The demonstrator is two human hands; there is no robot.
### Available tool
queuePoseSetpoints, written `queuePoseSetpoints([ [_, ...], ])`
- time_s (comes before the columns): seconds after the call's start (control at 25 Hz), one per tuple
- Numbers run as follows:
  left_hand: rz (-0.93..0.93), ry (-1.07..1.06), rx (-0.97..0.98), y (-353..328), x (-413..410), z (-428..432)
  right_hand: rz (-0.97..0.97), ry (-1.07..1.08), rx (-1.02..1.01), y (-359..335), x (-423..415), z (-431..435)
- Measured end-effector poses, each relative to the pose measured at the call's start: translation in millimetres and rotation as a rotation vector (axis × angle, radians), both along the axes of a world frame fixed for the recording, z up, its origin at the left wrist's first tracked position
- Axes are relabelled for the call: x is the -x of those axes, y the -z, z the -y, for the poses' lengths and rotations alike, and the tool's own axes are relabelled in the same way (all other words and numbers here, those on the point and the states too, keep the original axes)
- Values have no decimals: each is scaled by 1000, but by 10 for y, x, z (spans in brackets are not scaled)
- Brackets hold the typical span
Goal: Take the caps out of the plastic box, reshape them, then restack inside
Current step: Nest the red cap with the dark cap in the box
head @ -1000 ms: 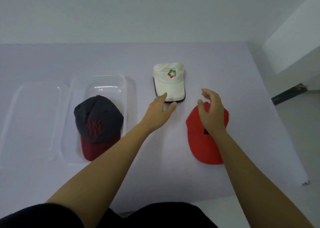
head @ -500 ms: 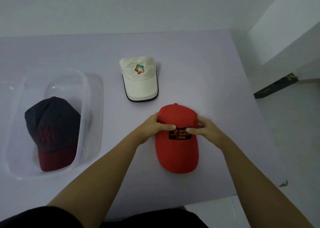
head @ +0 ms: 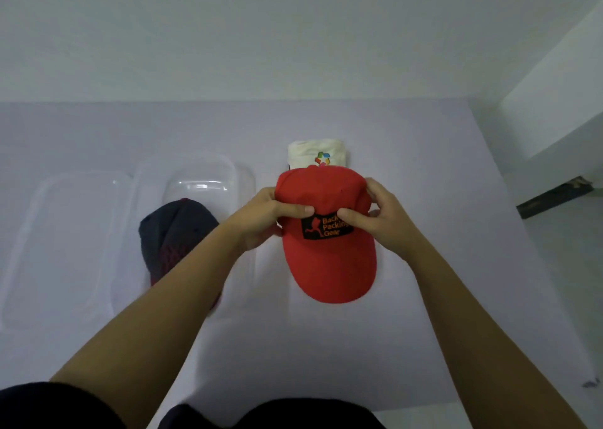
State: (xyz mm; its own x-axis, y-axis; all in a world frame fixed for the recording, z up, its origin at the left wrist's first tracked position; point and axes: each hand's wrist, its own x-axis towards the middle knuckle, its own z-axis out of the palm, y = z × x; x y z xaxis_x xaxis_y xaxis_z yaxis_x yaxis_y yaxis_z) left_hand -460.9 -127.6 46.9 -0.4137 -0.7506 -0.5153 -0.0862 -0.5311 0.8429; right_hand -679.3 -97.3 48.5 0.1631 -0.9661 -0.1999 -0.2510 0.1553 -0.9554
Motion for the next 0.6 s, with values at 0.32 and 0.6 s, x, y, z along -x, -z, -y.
queuePoseSetpoints([
  [0.32,108,-285,443,-675,-1868,338,-146,139,85,260,-1885,119],
  [0.6,157,-331,560,-649,-2602,585,-541,-344,-197,523,-2706,335],
])
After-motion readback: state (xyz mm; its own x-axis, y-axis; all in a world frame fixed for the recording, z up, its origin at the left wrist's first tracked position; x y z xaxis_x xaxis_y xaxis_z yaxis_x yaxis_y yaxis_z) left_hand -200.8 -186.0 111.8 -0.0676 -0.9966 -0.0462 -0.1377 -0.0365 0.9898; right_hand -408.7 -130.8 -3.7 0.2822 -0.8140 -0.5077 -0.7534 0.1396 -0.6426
